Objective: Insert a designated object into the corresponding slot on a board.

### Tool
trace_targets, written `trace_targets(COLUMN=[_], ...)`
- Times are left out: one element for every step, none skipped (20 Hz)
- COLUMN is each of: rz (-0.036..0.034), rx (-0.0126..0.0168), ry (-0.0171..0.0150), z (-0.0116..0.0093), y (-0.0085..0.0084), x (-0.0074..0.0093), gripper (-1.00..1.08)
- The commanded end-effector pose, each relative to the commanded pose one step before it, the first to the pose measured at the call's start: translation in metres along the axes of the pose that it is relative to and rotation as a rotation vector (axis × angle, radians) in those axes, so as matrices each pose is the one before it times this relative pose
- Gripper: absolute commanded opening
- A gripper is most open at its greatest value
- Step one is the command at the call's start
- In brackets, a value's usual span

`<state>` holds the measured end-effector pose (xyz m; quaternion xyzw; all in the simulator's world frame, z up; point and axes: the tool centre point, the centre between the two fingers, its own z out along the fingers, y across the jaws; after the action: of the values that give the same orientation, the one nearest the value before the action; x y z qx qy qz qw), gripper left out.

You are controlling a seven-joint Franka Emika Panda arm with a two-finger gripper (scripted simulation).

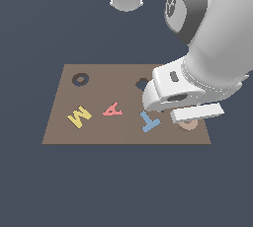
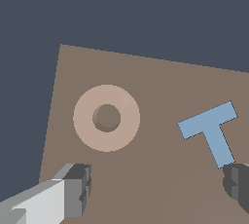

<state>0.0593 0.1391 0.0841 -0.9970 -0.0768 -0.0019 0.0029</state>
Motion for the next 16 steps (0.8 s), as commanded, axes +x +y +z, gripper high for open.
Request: trace_targets(rz=[-0.01068, -0.00371, -0.00332, -0.00303, -0.00279, -0.00244, -0.00225, -0.00191, -0.00166, -0.00151, -0.00117, -0.00096, -0.00068, 0.00000, -0.00068, 0.00000], rx=[-0.00189, -0.00054, -0.00048, -0.00043, -0.00040, -0.00035, -0.00032, -0.00027, -0.00024, -0.00021, -0.00016, -0.00013, -0.00009, 0.00000, -0.00006, 0.00000], ry=[-0.00059, -0.00052, -0.00046, -0.00042, -0.00039, -0.00034, -0.00032, -0.00027, -0.00023, -0.00021, -0.00017, -0.00014, -0.00010, 0.00000, -0.00010, 0.00000], z=[0.01070, 0.00350, 0.00314, 0.00283, 0.00255, 0.00228, 0.00203, 0.00178, 0.00153, 0.00130, 0.00106, 0.00083, 0.00059, 0.00031, 0.00018, -0.00009], y=[-0.01090, -0.00361, -0.00323, -0.00293, -0.00268, -0.00235, -0.00214, -0.00184, -0.00159, -0.00142, -0.00111, -0.00089, -0.00062, -0.00007, -0.00050, 0.00005], x=[0.00899, 0.00288, 0.00264, 0.00241, 0.00219, 0.00198, 0.00176, 0.00156, 0.00136, 0.00117, 0.00099, 0.00080, 0.00063, 0.00047, 0.00026, 0.00011], gripper=[1.00, 1.00, 1.00, 1.00, 1.00, 1.00, 1.00, 1.00, 1.00, 1.00, 1.00, 1.00, 1.00, 1.00, 1.00, 1.00])
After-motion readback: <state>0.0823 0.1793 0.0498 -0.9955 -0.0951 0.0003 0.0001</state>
